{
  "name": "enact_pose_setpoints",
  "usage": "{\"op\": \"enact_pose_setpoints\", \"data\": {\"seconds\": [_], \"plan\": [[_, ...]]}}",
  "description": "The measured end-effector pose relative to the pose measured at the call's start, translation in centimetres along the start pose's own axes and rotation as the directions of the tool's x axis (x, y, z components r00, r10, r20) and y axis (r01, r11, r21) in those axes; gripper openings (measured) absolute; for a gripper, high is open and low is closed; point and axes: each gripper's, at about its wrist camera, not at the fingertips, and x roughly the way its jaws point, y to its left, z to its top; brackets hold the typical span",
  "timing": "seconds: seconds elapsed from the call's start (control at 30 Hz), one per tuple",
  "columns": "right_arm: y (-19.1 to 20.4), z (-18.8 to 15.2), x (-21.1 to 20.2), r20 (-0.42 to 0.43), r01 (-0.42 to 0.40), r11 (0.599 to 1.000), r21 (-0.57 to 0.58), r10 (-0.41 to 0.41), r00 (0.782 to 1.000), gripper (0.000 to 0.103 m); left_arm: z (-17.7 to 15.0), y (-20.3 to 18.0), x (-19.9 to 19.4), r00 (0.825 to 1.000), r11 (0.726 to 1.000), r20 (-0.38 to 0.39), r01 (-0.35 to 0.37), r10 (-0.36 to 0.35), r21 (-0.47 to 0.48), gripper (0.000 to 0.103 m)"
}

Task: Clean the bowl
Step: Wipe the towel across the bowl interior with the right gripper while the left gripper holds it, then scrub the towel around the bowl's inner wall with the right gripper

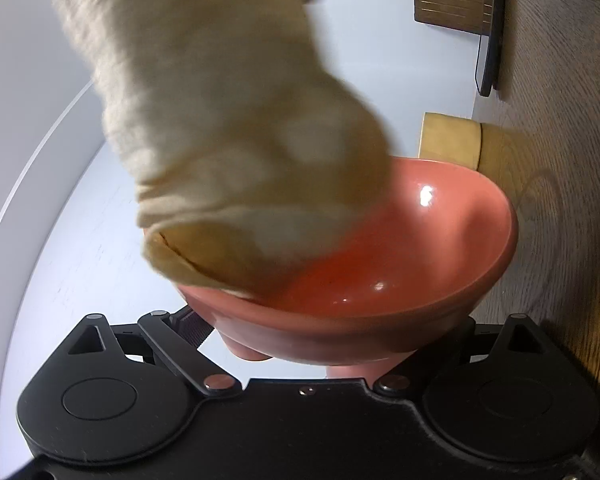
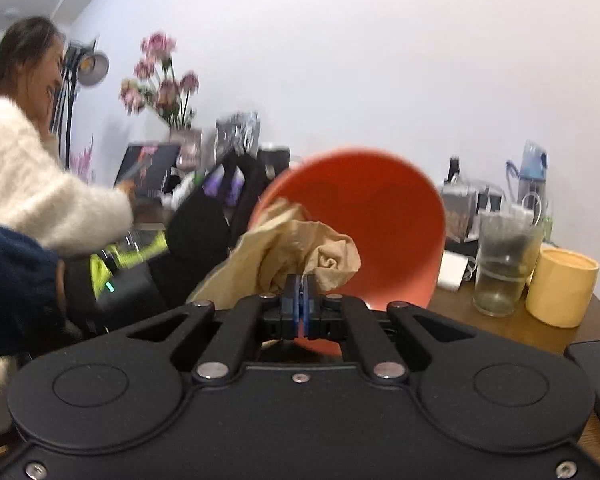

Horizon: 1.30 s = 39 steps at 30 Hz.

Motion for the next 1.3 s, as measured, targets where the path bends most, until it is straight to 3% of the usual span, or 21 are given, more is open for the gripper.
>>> {"op": "enact_pose_setpoints", "data": {"seconds": [0.23,0.33,0.5,0.63,0.8,0.9,1.0,1.17,1.3], "plan": [[-1.1,2.8,-1.9,0.133,0.095,0.994,0.050,-0.101,0.986,0.002,0.1,-0.1,-0.2,1.000,1.000,0.006,0.002,-0.002,-0.002,0.092],[-2.7,3.4,-1.2,0.126,0.137,0.985,0.106,-0.150,0.981,0.002,0.2,-0.2,-0.3,1.000,1.000,0.007,0.002,-0.002,-0.003,0.092],[-5.7,2.4,1.6,-0.007,0.161,0.959,0.235,-0.164,0.987,0.002,-0.1,-0.8,-0.2,1.000,1.000,0.007,0.002,-0.002,-0.003,0.092],[-8.4,0.3,3.4,-0.140,0.135,0.886,0.443,-0.080,0.987,0.002,-0.1,-0.3,0.5,1.000,1.000,0.006,0.002,-0.002,-0.003,0.092],[-8.0,-0.1,4.3,-0.219,0.098,0.859,0.503,0.017,0.976,0.002,0.0,-0.4,0.4,1.000,1.000,0.006,0.002,-0.002,-0.003,0.092],[-6.6,-0.8,5.1,-0.230,0.010,0.853,0.521,0.130,0.965,0.002,0.0,-0.4,0.3,1.000,1.000,0.006,0.002,-0.002,-0.002,0.092],[-5.4,-1.4,5.6,-0.171,-0.081,0.811,0.579,0.217,0.961,0.002,0.1,-0.5,0.2,1.000,1.000,0.005,0.001,-0.001,-0.002,0.092],[-5.7,-1.1,4.7,-0.020,-0.145,0.753,0.642,0.205,0.979,0.002,0.1,-0.5,0.1,1.000,1.000,0.005,0.001,-0.001,-0.002,0.092],[-6.0,0.2,3.6,0.060,-0.182,0.748,0.638,0.187,0.981,0.002,0.1,-0.5,0.2,1.000,1.000,0.005,0.001,-0.001,-0.002,0.092]]}}
